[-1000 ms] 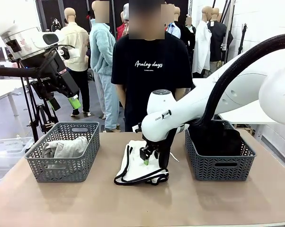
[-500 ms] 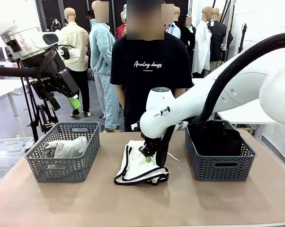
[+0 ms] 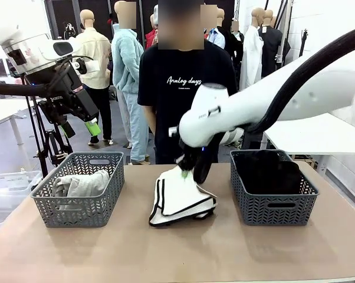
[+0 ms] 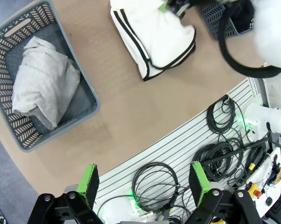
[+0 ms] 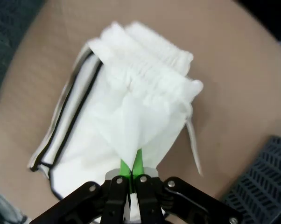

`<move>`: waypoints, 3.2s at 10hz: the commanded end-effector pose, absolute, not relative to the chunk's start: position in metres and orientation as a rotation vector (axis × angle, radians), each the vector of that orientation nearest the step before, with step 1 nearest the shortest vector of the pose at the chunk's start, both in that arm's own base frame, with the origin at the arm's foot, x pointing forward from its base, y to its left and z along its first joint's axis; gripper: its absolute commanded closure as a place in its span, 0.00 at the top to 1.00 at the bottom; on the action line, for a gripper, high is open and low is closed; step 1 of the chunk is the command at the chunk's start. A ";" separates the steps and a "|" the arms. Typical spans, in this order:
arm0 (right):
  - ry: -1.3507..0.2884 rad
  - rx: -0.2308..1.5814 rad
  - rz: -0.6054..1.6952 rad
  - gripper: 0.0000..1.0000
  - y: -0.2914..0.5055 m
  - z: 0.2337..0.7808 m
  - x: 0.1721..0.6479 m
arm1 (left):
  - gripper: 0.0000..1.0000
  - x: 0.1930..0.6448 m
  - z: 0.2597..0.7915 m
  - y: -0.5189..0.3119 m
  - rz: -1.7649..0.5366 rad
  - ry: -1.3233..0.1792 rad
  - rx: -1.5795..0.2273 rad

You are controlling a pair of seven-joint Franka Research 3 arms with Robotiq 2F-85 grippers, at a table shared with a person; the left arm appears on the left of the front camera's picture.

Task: Sort the tops and bottoms.
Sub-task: Lift clothes from the center of the table with your right hand, then sort the clothes according to human instructions.

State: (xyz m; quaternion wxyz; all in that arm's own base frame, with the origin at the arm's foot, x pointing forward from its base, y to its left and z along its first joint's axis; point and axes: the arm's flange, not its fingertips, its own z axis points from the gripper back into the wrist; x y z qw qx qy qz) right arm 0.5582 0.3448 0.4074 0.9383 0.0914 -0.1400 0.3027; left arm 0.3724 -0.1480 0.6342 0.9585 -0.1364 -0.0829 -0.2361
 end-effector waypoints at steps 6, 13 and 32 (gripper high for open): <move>-0.633 0.169 0.742 0.00 0.342 0.600 0.500 | 1.00 0.373 0.635 -0.146 -0.476 -0.171 -0.286; -0.628 0.171 0.724 0.00 0.347 0.612 0.495 | 1.00 0.373 0.635 -0.146 -0.476 -0.171 -0.286; -0.628 0.171 0.724 0.00 0.347 0.612 0.495 | 1.00 0.373 0.635 -0.146 -0.476 -0.171 -0.286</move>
